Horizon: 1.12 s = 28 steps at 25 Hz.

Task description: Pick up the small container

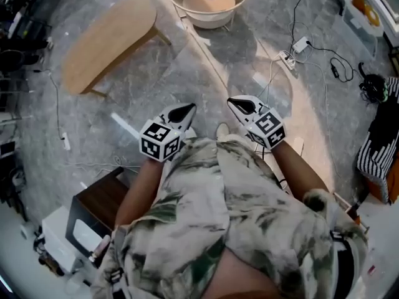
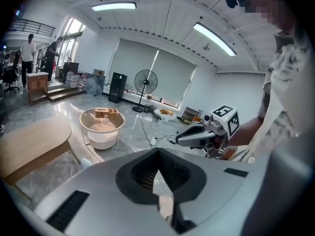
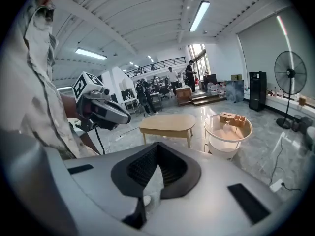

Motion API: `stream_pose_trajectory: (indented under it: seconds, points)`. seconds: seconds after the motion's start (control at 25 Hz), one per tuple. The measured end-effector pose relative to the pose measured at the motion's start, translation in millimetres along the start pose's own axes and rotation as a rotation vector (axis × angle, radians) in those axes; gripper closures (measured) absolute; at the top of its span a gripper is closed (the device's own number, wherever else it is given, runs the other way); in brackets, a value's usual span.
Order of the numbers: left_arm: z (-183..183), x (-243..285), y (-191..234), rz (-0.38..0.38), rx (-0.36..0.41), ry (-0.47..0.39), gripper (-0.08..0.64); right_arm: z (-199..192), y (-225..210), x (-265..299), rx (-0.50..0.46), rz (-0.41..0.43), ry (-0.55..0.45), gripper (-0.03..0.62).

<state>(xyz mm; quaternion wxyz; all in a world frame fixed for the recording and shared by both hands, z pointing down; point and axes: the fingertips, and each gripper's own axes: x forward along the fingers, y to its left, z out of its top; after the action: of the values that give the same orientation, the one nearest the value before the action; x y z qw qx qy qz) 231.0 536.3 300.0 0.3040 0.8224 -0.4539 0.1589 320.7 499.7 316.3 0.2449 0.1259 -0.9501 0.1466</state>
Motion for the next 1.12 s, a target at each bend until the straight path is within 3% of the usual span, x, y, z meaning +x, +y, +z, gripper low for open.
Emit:
stream_pose_trajectory:
  seconds: [0.16, 0.4, 0.8, 1.12]
  points:
    - [12.4, 11.7, 19.0, -0.024, 0.005, 0.012, 0.538, 2.1, -18.3, 12.6, 0.038, -0.005, -0.003, 0.571]
    - [44.3, 40.9, 85.0, -0.081, 0.035, 0.003, 0.538, 20.5, -66.7, 56.3, 0.042, -0.105, 0.007, 0.528]
    - [129.1, 40.4, 261.6, -0.212, 0.127, 0.039, 0.538, 127.1, -138.2, 191.3, 0.148, -0.312, -0.021, 0.522]
    - [146.0, 37.5, 354.5, -0.29, 0.136, 0.065, 0.538, 172.4, -158.5, 275.6, 0.164, -0.392, 0.005, 0.479]
